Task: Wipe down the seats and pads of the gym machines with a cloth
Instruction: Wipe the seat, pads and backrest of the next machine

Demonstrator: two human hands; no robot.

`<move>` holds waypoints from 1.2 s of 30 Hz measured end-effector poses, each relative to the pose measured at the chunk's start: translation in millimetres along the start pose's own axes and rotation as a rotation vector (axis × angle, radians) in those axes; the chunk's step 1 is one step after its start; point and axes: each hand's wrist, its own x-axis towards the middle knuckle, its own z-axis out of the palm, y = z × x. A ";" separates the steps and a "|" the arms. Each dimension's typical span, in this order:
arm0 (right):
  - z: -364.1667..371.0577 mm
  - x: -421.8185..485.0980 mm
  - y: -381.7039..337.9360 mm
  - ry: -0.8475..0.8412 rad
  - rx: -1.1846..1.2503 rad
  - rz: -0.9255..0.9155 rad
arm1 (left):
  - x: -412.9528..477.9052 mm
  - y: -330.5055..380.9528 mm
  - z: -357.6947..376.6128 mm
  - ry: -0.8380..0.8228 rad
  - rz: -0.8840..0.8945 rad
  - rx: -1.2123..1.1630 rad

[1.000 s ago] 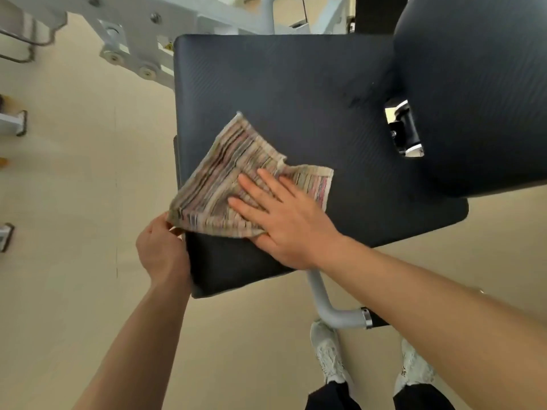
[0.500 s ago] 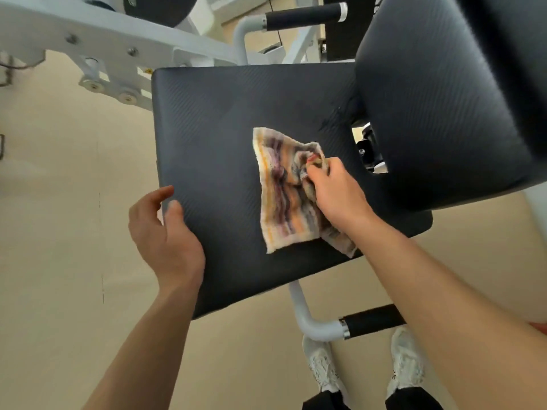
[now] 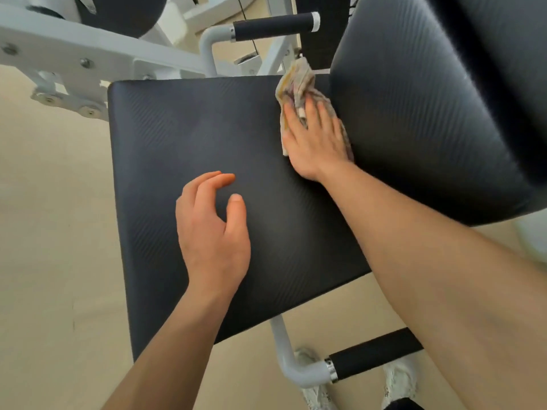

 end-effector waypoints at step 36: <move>42.2 -221.5 76.4 0.093 0.069 0.277 | -68.5 28.2 37.6 -0.345 0.028 0.025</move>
